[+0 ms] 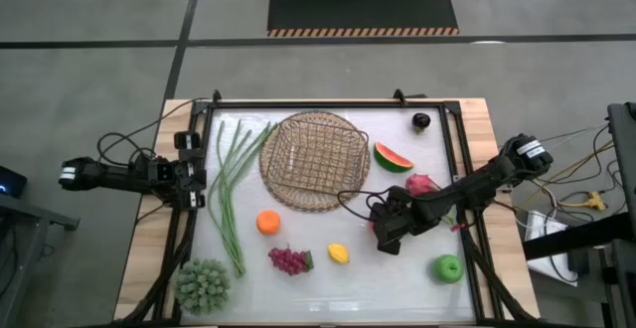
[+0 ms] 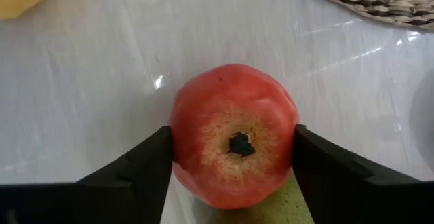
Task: Build produce basket
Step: Put the red apple into the wire basket
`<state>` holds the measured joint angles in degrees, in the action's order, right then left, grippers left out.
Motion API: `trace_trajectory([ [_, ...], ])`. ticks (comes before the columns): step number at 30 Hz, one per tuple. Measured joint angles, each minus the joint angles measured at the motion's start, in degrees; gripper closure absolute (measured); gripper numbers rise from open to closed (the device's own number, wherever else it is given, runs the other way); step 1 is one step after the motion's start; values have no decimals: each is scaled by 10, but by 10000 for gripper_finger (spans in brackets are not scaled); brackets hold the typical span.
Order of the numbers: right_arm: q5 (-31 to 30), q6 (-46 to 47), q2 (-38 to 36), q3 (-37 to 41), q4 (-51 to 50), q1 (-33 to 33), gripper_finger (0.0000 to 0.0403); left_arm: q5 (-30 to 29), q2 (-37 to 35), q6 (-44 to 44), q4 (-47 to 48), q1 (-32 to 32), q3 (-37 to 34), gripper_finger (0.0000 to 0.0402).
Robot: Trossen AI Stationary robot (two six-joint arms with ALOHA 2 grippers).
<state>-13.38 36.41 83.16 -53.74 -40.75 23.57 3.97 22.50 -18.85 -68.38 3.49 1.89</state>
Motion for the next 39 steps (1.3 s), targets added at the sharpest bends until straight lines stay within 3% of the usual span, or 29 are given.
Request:
trace_trajectory([
  [5,29,-5,-9,-46,-30,-3,165,0,1,0,0,0,0,283],
  [13,83,-88,-9,-206,-67,-25,161,-1,3,-41,0,0,0,283],
  [22,88,-179,11,-380,-66,-110,161,-1,4,-41,0,0,0,283],
  [29,93,-245,103,-488,-89,-228,161,-2,3,-41,4,0,0,283],
  [34,90,-243,205,-579,-162,-313,161,-2,3,-41,4,0,0,283],
  [39,93,-246,301,-654,-239,-354,161,-2,3,-41,4,0,0,283],
])
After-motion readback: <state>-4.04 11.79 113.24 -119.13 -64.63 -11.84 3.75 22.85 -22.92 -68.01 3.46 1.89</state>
